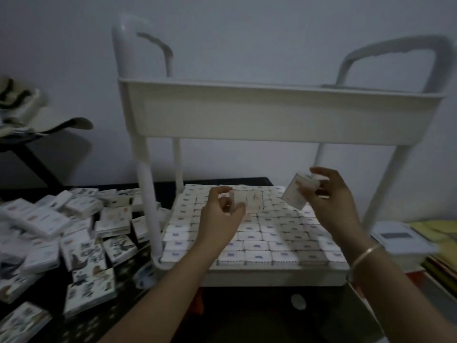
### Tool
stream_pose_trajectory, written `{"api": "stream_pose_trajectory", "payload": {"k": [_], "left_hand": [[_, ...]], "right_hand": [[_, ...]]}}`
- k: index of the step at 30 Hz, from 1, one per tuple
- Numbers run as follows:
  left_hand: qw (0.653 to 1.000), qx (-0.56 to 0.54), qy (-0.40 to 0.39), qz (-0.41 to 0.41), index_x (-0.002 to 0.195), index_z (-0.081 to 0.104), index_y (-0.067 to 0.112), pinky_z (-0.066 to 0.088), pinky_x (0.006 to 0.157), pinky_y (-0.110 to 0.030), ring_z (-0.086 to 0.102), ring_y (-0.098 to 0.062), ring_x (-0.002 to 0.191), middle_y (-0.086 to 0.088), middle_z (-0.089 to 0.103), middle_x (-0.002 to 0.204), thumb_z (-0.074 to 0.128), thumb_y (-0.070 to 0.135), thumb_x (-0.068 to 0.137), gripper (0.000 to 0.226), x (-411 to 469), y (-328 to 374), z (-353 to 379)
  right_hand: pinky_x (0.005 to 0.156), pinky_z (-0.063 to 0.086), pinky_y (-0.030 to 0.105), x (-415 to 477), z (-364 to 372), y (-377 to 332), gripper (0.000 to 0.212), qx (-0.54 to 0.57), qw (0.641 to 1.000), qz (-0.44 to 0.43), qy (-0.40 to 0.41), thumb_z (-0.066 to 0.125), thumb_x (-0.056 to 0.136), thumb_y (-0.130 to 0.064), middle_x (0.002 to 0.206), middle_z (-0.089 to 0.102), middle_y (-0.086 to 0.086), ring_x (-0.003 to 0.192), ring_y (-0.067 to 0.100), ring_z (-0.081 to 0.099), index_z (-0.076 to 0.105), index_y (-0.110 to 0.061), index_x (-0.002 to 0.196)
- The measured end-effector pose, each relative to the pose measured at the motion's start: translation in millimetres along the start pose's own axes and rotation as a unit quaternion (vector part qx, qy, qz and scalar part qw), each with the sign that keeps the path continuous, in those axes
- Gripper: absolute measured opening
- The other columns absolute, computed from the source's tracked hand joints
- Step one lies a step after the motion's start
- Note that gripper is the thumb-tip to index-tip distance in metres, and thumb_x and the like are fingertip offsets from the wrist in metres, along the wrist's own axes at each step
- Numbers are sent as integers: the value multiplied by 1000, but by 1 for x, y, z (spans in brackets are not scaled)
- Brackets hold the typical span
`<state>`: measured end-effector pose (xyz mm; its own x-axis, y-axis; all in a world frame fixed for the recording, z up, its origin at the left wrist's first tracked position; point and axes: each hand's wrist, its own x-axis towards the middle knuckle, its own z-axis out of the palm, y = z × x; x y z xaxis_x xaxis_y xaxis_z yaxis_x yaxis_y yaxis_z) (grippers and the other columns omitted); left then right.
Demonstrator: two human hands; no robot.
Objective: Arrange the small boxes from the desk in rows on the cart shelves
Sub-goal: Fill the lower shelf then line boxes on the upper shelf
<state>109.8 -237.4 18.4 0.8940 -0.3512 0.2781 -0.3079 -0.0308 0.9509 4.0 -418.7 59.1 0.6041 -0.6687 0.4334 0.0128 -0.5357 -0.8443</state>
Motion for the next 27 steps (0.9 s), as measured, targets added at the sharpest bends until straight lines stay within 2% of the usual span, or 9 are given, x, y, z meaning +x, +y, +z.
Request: {"api": "stream_pose_trajectory", "payload": {"k": [4, 6, 8, 11, 13, 16, 20, 23, 27], "left_hand": [[999, 22, -5, -41, 106, 56, 28, 52, 77, -21, 64, -6, 90, 7, 68, 102, 71, 27, 86, 25, 11, -10, 8], [999, 7, -8, -36, 99, 57, 33, 53, 78, -20, 65, -5, 86, 6, 69, 98, 70, 25, 87, 19, 9, -11, 4], [1000, 10, -12, -11, 94, 56, 36, 49, 69, -9, 64, 5, 77, 7, 68, 93, 69, 22, 88, 21, 5, -12, 2], [999, 31, -21, 15, 93, 54, 43, 42, 60, 0, 57, 17, 78, 16, 63, 96, 69, 21, 88, 27, 2, -12, 2], [999, 35, -23, 22, 95, 54, 44, 42, 61, 1, 54, 21, 81, 20, 61, 97, 68, 20, 89, 29, 2, -12, 1], [999, 33, -21, 28, 97, 55, 44, 42, 64, 1, 55, 20, 82, 19, 62, 97, 68, 19, 88, 30, 3, -13, 1], [999, 34, -18, 35, 99, 57, 47, 46, 73, -2, 56, 19, 87, 20, 62, 98, 68, 20, 89, 31, 4, -13, 2], [995, 72, -34, 53, 107, 61, 40, 47, 71, -3, 58, 13, 90, 16, 64, 103, 67, 22, 89, 26, 11, -6, 6], [979, 142, -48, 135, 115, 57, 34, 46, 70, -4, 60, 2, 90, 14, 63, 104, 66, 22, 89, 30, 46, 17, 30]], "right_hand": [[69, 52, 28, 45, 7, 16, 19, -109, 993, -28, 38, 63, 91, -26, 107, 61, -2, 89, 18, 61, 58, -28, 109], [58, 37, 16, 63, 13, 21, 18, -208, 976, -45, 39, 60, 94, -21, 106, 55, 1, 86, 20, 54, 57, -25, 111], [54, 29, 18, 75, 19, 26, 19, -276, 958, -62, 36, 58, 94, -14, 103, 54, 6, 79, 21, 47, 58, -20, 112], [61, 36, 25, 87, 27, 41, 22, -346, 936, -58, -9, 59, 92, -6, 103, 58, 10, 75, 24, 51, 58, -18, 110], [67, 42, 29, 89, 28, 47, 23, -378, 923, -34, -63, 57, 91, -7, 106, 61, 12, 84, 28, 58, 59, -18, 111], [83, 43, 31, 87, 27, 47, 25, -352, 927, 30, -128, 56, 93, -11, 114, 64, 13, 105, 31, 59, 61, -17, 117], [84, 42, 27, 84, 28, 52, 24, -309, 934, 84, -159, 65, 89, -18, 121, 63, 9, 110, 28, 58, 64, -21, 113], [93, 44, 30, 77, 31, 61, 24, -285, 939, 111, -159, 54, 93, -10, 125, 62, 9, 114, 29, 57, 64, -20, 112], [94, 41, 29, 69, 35, 68, 31, -247, 950, 132, -140, 41, 96, -7, 126, 60, 10, 116, 29, 55, 63, -17, 115]]}}
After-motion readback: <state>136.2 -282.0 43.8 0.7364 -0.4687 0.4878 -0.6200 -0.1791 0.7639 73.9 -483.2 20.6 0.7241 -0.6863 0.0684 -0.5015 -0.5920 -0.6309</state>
